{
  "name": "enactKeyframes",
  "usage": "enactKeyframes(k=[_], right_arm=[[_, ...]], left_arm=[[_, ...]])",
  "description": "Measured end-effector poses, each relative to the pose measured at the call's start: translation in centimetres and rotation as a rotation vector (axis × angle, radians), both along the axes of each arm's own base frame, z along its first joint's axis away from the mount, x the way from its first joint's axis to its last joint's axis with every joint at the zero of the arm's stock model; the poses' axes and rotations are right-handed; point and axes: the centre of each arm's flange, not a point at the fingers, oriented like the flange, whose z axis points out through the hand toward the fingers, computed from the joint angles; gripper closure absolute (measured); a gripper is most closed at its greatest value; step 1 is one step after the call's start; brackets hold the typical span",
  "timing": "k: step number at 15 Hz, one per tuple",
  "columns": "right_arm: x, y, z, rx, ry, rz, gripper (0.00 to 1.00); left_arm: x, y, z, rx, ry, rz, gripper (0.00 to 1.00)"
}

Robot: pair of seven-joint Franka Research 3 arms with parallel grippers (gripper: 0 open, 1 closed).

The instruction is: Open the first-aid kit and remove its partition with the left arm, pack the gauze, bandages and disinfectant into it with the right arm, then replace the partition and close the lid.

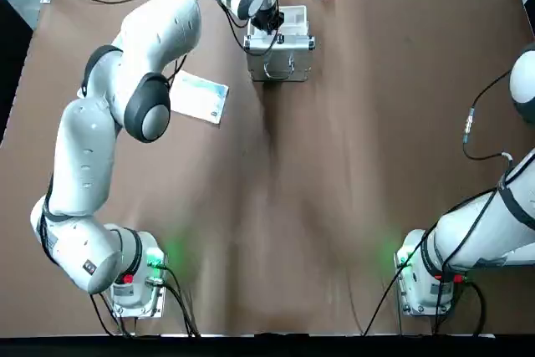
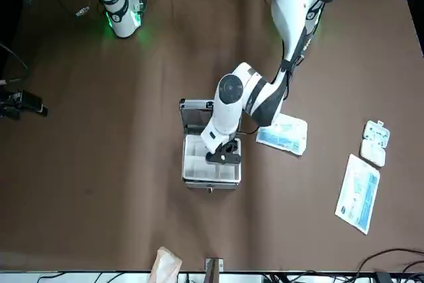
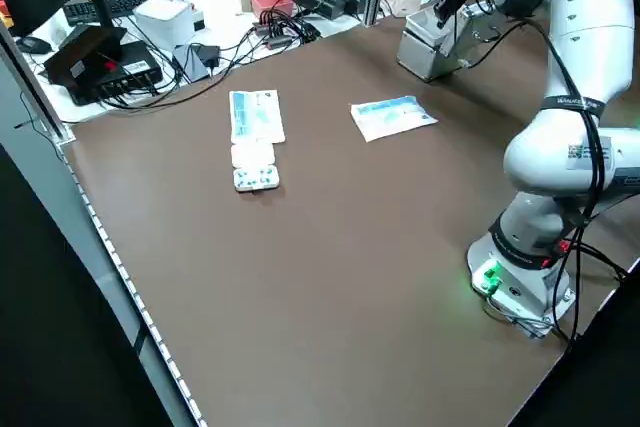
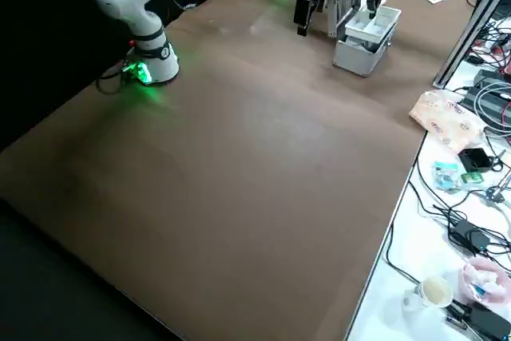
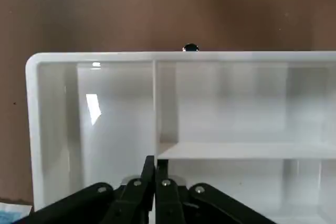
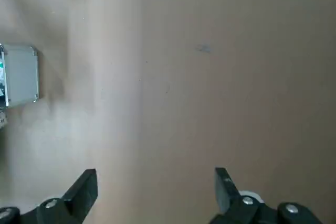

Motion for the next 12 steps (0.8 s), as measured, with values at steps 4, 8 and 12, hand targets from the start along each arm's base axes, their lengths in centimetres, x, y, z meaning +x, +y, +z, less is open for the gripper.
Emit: enactKeyframes(k=[4, 8, 12], right_arm=[[0.0, 0.0, 0.0, 0.000, 0.000, 0.000, 0.01], [0.0, 0.0, 0.0, 0.000, 0.000, 0.000, 0.01], [0.0, 0.0, 0.0, 0.000, 0.000, 0.001, 0.01]], left_arm=[[-0.1, -0.2, -0.6, 0.004, 0.005, -0.003, 0.96], [-0.1, -0.2, -1.2, 0.002, 0.005, -0.003, 0.96], [0.0, -0.3, -1.5, -0.002, 0.001, -0.003, 0.96]])
